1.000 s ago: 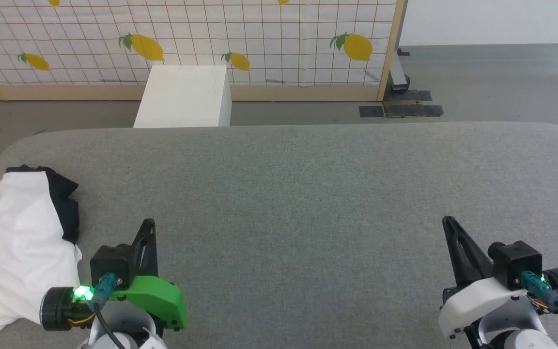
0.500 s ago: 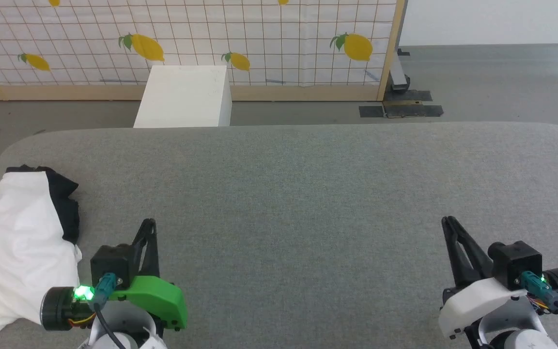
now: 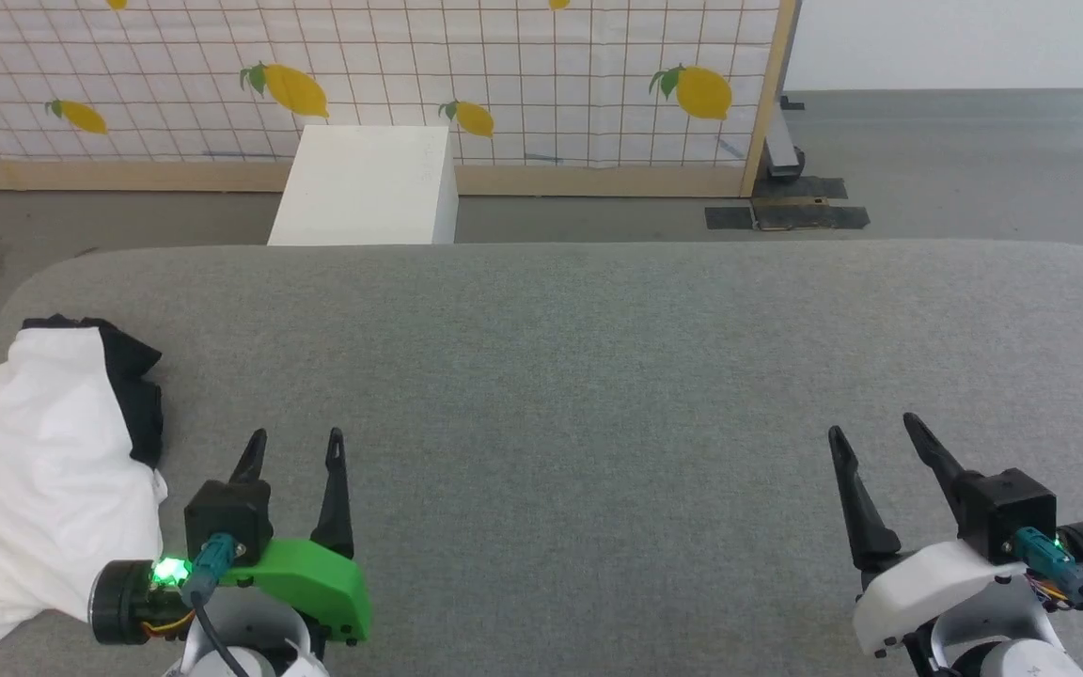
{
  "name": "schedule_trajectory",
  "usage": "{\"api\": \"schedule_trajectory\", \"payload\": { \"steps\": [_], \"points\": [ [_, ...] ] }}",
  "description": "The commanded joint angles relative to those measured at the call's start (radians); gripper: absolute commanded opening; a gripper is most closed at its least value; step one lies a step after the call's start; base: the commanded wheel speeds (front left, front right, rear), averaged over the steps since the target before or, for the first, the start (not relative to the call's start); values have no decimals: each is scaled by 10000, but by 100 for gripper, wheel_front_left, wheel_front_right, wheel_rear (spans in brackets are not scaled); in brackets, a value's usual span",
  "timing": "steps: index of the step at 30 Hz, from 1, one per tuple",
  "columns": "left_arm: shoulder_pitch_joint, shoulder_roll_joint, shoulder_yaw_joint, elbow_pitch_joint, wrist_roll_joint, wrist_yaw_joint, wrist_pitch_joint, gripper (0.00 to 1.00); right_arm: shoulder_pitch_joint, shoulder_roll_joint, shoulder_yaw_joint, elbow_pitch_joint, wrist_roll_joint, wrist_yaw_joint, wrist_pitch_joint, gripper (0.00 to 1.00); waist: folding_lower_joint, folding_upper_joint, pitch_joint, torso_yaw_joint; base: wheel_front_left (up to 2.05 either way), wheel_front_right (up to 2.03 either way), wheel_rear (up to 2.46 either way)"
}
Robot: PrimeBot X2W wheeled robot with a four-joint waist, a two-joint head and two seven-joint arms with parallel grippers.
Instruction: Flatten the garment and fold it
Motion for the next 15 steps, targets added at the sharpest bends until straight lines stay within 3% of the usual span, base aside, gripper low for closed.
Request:
{"api": "schedule_trajectory", "payload": {
  "steps": [1,15],
  "points": [
    [-96,2,-58,73,-58,98,-108,100,-21,4,-18,39,98,-2,-82,100,0,0,-6,78,0,0,0],
    [-97,64,-105,295,-286,385,-402,100,-55,7,-5,134,183,-4,-264,100,0,0,-30,851,0,0,0]
  ]
}}
